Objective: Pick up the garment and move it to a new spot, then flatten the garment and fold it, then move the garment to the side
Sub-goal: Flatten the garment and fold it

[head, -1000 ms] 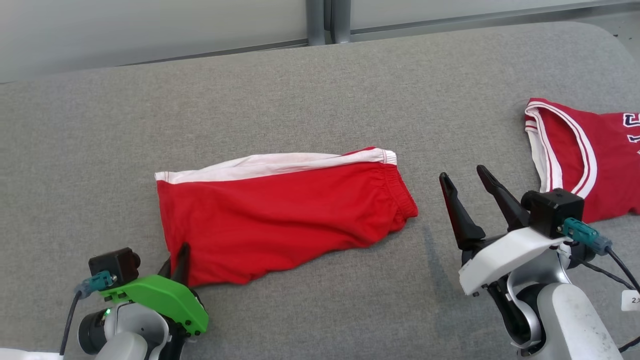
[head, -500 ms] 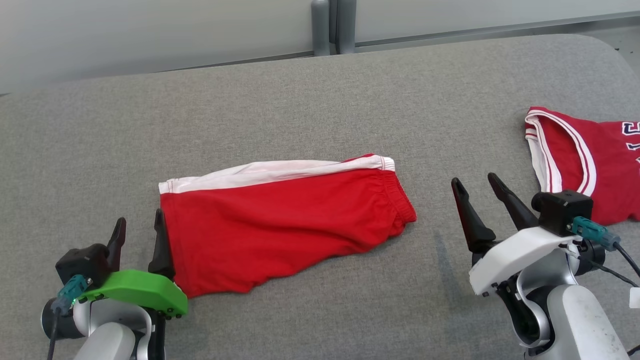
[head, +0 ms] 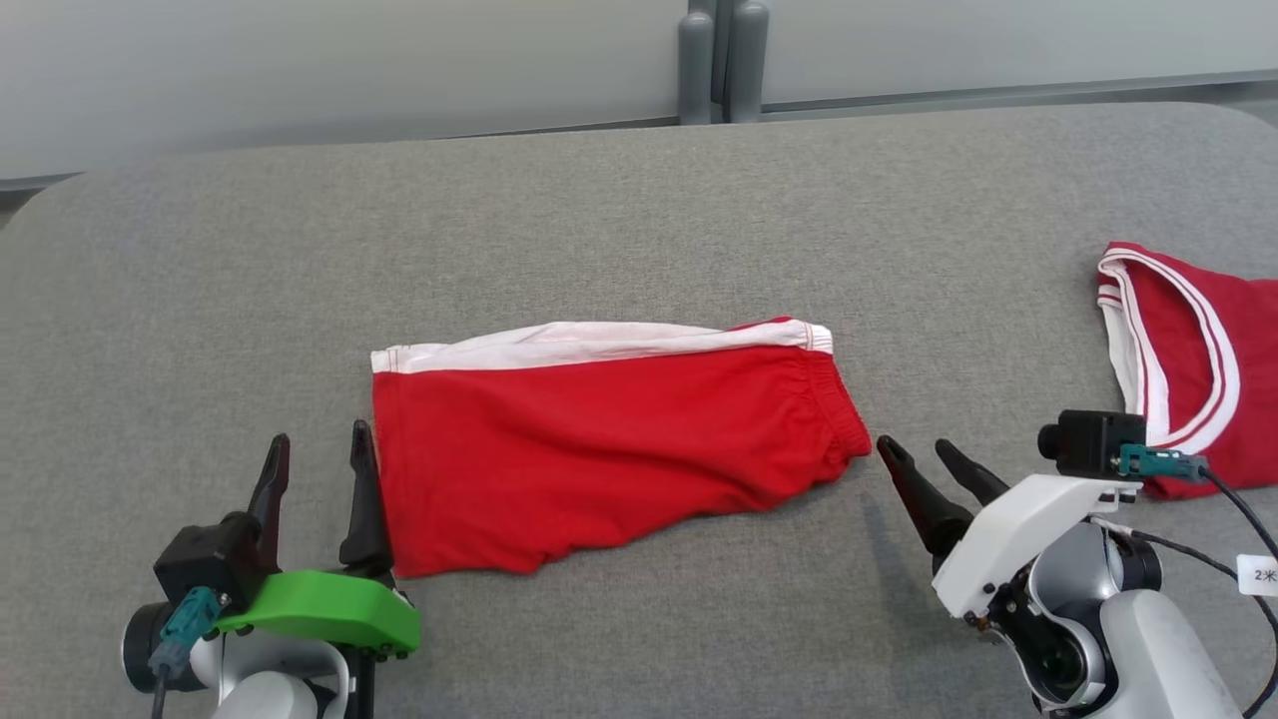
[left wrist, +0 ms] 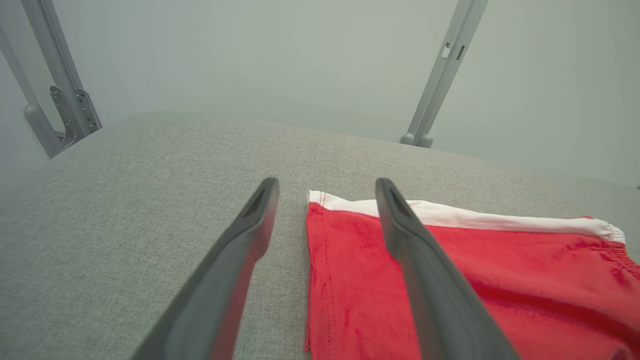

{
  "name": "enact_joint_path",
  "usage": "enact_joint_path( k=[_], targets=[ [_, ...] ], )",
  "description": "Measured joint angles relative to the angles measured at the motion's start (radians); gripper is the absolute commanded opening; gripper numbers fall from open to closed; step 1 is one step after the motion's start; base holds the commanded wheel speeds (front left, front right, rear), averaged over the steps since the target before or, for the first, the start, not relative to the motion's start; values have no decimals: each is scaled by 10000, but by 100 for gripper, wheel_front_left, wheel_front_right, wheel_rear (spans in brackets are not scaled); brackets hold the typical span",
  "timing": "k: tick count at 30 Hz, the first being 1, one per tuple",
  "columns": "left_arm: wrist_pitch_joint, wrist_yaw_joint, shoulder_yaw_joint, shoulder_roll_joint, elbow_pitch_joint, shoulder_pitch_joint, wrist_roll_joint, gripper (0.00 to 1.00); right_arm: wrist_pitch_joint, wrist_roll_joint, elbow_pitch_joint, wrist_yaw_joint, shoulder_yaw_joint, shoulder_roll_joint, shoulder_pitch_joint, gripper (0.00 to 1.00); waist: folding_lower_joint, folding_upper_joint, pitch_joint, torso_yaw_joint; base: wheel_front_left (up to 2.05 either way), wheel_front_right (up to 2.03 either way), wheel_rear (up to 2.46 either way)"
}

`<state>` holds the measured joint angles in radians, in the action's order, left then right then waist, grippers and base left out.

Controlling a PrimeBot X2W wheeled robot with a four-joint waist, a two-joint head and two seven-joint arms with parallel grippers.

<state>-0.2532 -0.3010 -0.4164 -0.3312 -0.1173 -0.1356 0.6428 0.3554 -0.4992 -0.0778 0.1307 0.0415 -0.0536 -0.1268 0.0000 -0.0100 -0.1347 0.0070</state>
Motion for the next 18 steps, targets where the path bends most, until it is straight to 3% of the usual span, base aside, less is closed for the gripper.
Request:
enact_joint_path(
  k=[18],
  targets=[
    [-48, 73, 2, 430, -81, 81, -268, 100, -174, -1553, -3210, -2, -215, 42, -1409, 100, 0, 0, -178, 1016, 0, 0, 0]
  ],
)
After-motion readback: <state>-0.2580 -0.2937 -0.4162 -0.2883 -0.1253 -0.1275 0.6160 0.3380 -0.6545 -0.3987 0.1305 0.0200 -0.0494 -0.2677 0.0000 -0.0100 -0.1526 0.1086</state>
